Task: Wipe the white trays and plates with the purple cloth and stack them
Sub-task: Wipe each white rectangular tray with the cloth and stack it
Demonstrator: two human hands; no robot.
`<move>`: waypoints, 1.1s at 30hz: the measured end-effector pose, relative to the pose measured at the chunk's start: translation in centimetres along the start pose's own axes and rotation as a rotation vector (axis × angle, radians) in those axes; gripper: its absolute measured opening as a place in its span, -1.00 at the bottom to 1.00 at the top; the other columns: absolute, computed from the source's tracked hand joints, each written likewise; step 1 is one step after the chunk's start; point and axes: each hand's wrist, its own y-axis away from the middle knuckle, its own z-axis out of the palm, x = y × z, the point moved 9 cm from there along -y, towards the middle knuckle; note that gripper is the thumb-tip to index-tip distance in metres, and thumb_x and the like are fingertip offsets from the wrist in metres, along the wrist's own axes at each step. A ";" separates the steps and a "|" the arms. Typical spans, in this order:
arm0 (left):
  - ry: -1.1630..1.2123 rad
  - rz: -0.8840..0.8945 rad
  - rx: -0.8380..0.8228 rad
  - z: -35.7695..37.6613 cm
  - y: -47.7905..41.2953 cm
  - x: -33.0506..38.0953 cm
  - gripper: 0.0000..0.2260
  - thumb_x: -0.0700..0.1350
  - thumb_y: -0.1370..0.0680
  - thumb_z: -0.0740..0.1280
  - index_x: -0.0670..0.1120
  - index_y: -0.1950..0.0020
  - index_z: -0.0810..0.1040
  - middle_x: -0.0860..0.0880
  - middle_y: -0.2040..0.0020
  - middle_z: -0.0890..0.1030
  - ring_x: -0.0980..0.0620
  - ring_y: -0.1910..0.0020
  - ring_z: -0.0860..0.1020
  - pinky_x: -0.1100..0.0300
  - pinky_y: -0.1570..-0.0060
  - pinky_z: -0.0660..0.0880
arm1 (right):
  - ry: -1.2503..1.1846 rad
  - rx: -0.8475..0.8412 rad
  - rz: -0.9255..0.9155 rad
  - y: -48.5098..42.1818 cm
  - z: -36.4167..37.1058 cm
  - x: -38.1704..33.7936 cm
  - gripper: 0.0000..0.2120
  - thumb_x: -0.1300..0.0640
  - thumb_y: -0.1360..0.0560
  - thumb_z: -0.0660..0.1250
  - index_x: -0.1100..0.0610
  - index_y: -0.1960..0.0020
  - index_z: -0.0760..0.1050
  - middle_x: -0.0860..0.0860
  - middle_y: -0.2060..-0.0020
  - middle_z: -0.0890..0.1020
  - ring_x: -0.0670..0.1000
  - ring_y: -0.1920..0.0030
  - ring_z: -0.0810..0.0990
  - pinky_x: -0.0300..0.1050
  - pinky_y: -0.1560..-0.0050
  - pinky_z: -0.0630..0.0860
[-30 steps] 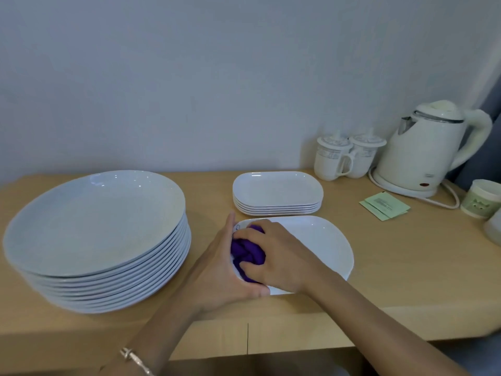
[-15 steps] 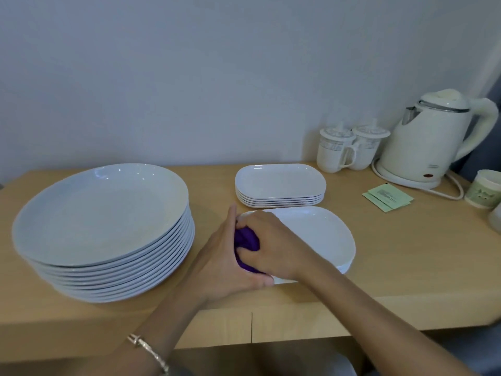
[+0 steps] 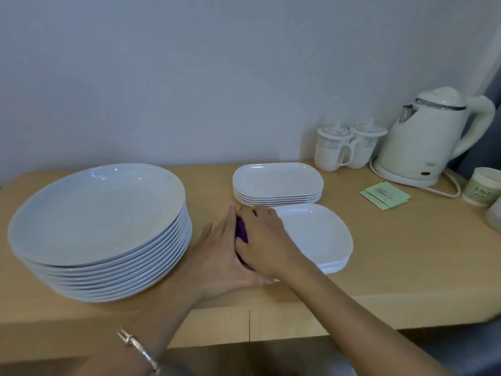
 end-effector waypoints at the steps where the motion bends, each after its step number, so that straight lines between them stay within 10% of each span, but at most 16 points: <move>1: 0.023 -0.030 -0.005 0.1 0.1 -0.4 0.24 0.49 -0.16 0.35 0.06 -0.51 -0.38 0.25 -0.51 0.02 0.23 -0.51 0.01 0.08 -0.52 -0.09 | -0.074 -0.023 -0.091 0.4 -0.3 -0.9 -0.71 0.05 -0.48 0.27 0.08 -0.19 0.42 0.01 -0.08 0.46 0.06 -0.12 0.36 -0.02 -0.17 0.34; 4: 0.010 -0.021 -0.009 0.0 -0.1 -0.2 0.21 0.47 -0.16 0.35 0.06 -0.53 -0.29 0.38 -0.36 0.08 0.26 -0.45 0.10 0.08 -0.50 -0.05 | -0.268 -0.174 -0.247 2.6 -2.4 -0.8 -0.92 0.16 -0.39 0.37 0.12 0.15 0.48 -0.04 0.26 0.53 -0.02 0.20 0.45 -0.07 0.17 0.39; 8: -0.030 0.037 0.027 -1.0 0.0 0.8 -0.25 0.42 -0.18 0.36 0.25 -0.26 0.14 0.32 -0.09 0.28 0.14 -0.13 0.35 0.03 -0.16 0.35 | -0.131 -0.293 -0.054 4.9 -5.7 6.7 -0.76 0.11 -0.41 0.39 -0.08 -0.05 0.50 -0.12 -0.05 0.51 -0.12 -0.09 0.45 -0.29 -0.10 0.39; 15: 0.011 0.046 -0.022 -0.6 -0.3 1.1 -0.07 0.42 -0.20 0.36 0.19 -0.44 0.01 0.36 -0.25 0.22 0.16 -0.29 0.26 -0.03 -0.37 0.24 | 0.099 0.113 0.267 1.5 -4.1 7.1 -0.65 0.01 -0.53 0.23 0.08 -0.28 0.37 0.08 -0.24 0.37 0.13 -0.26 0.29 -0.09 -0.28 0.25; 19: 0.034 0.030 -0.009 -0.3 -0.2 1.0 0.16 0.38 -0.23 0.43 0.15 -0.50 -0.34 0.54 -0.19 0.02 0.43 -0.29 0.08 0.21 -0.45 -0.11 | -0.127 -0.047 -0.027 0.2 -0.2 0.3 -0.70 0.04 -0.48 0.27 0.07 -0.20 0.44 0.06 -0.13 0.46 0.09 -0.16 0.37 0.01 -0.20 0.33; 22: 0.043 -0.003 0.046 -0.2 -0.1 0.2 0.17 0.43 -0.16 0.40 0.21 -0.47 -0.35 0.41 -0.26 0.22 0.23 -0.38 0.21 0.24 -0.34 -0.02 | -0.333 -0.169 -0.233 2.1 -1.9 -1.1 -0.93 0.18 -0.36 0.33 0.15 0.16 0.49 0.06 0.21 0.55 0.07 0.17 0.49 0.04 0.15 0.40; 27: -0.089 0.023 0.032 -0.9 0.1 1.1 0.02 0.45 -0.22 0.33 0.11 -0.51 -0.08 0.21 -0.40 0.18 0.12 -0.38 0.16 -0.08 -0.41 0.14 | -0.313 -0.400 -0.003 6.0 -5.2 6.5 -0.65 0.07 -0.34 0.42 -0.11 -0.11 0.51 -0.18 -0.09 0.56 -0.20 -0.07 0.52 -0.28 -0.10 0.47; 33: -0.090 -0.011 0.006 -0.4 0.1 0.9 0.02 0.46 -0.21 0.30 0.11 -0.52 -0.08 0.18 -0.50 0.11 0.11 -0.44 0.10 -0.02 -0.46 0.07 | 0.069 0.003 0.194 2.2 -5.8 9.1 -0.64 0.05 -0.49 0.30 0.02 -0.27 0.43 -0.01 -0.21 0.43 0.04 -0.26 0.35 -0.23 -0.18 0.27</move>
